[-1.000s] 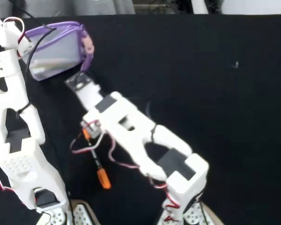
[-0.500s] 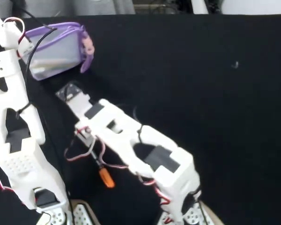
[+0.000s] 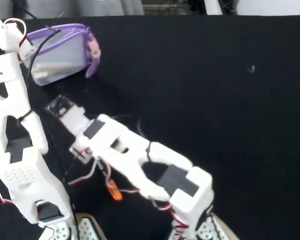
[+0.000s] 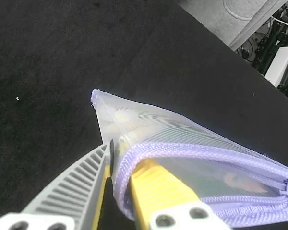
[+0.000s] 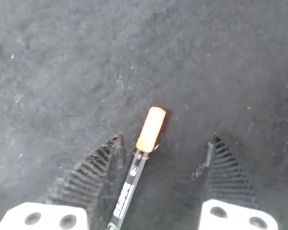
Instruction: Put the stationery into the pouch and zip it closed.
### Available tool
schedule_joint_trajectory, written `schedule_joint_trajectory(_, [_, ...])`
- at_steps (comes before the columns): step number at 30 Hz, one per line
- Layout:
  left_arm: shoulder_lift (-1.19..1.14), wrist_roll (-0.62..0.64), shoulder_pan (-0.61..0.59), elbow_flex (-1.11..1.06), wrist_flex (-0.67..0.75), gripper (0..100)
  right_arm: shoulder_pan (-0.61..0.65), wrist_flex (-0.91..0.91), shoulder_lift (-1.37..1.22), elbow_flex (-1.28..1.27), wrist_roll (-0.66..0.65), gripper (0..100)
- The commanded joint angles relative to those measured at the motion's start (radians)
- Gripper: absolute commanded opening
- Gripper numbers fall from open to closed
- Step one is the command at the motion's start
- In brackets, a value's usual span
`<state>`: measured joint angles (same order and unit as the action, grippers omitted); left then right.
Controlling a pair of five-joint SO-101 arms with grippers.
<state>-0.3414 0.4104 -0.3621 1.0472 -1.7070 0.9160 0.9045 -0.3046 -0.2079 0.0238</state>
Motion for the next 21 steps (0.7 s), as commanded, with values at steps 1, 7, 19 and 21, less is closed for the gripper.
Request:
schedule_joint_trajectory(1, [0.017, -0.012, 0.008, 0.051, 0.012, 3, -0.043, -0.040, -0.036, 0.018, 0.006, 25.7])
schedule_joint_trajectory(7, [0.017, -0.012, 0.008, 0.051, 0.008, 3, -0.063, 0.081, -0.120, 0.137, 0.011, 25.7])
schedule_joint_trajectory(19, [0.017, -0.009, 0.015, 0.051, 0.008, 3, -0.109, 0.275, -0.288, 0.360, 0.012, 4.2])
schedule_joint_trajectory(21, [0.018, -0.006, 0.022, 0.051, 0.008, 3, -0.115, 0.275, -0.288, 0.360, 0.008, 4.8])
